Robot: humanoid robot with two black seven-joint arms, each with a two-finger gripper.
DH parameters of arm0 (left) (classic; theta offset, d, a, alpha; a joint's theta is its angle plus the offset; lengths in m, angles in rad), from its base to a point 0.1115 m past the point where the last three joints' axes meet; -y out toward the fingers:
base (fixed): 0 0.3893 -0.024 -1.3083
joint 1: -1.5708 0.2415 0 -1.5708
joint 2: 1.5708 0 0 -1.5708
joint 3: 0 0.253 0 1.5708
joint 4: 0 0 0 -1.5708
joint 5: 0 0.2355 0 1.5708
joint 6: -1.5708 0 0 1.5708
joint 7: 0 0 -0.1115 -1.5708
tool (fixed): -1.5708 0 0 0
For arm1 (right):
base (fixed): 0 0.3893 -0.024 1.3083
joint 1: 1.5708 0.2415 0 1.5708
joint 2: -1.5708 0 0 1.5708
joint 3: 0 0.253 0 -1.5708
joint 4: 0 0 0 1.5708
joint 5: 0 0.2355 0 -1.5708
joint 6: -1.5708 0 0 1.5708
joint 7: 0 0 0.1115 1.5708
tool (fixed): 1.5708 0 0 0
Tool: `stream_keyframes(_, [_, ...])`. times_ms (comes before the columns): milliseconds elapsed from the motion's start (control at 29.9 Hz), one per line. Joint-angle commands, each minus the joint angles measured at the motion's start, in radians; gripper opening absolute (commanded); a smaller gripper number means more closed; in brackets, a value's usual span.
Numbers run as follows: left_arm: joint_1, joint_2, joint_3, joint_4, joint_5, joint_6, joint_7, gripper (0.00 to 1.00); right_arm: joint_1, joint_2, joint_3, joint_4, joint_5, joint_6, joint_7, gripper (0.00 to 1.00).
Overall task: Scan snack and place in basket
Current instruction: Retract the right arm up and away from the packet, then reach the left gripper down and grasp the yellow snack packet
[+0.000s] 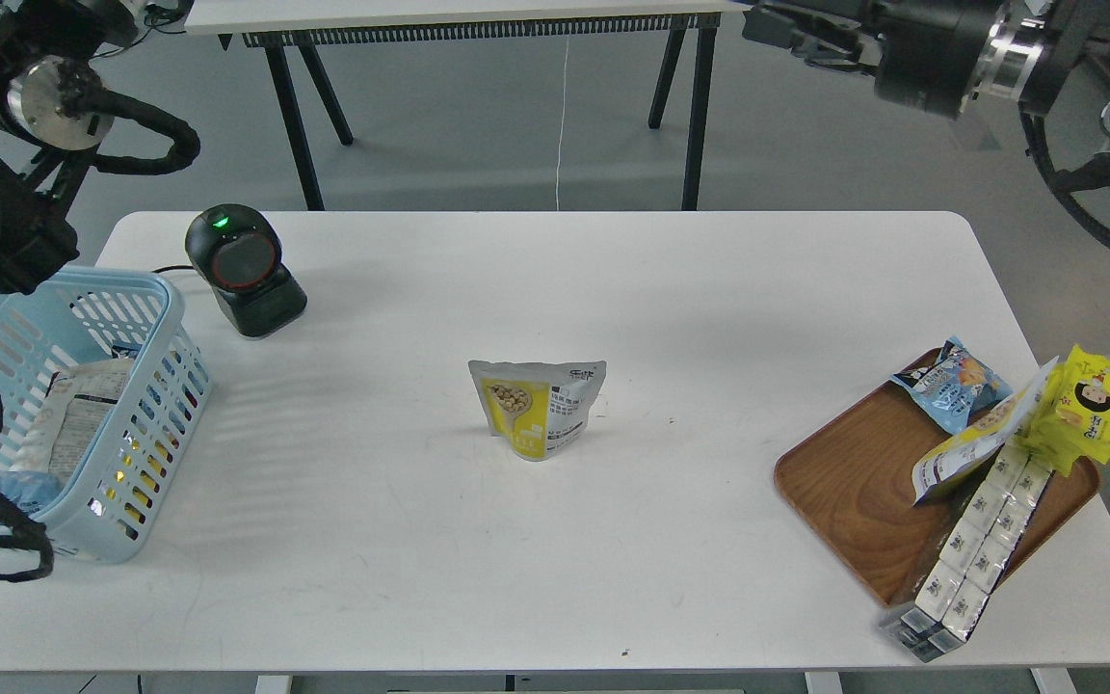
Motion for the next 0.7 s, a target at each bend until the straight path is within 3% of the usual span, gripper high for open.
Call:
stream_keyframes(0, [0.006, 0.037, 0.0, -0.132, 0.174, 0.0, -0.001, 0.99, -0.083, -0.007, 0.037, -0.072, 0.252, 0.001, 0.0, 0.99])
stream_keyframes(335, [0.021, 0.12, 0.061, -0.485, 0.784, 0.0, -0.011, 0.99, -0.237, 0.085, 0.224, -0.322, 0.828, 0.038, 0.0, 0.99])
stream_keyframes(435, [0.018, 0.12, 0.11, -0.569, 0.944, 0.0, -0.013, 0.99, -0.287, 0.139, 0.253, -0.384, 0.888, 0.076, 0.0, 0.97])
stream_keyframes(569, [0.009, 0.119, 0.176, -0.689, 1.183, 0.0, -0.053, 0.98, -0.358, 0.176, 0.35, -0.404, 0.894, 0.098, 0.0, 0.98])
stream_keyframes(669, [0.019, 0.109, 0.23, -0.734, 1.369, 0.0, -0.059, 0.96, -0.417, 0.203, 0.453, -0.408, 0.906, 0.182, 0.0, 0.98])
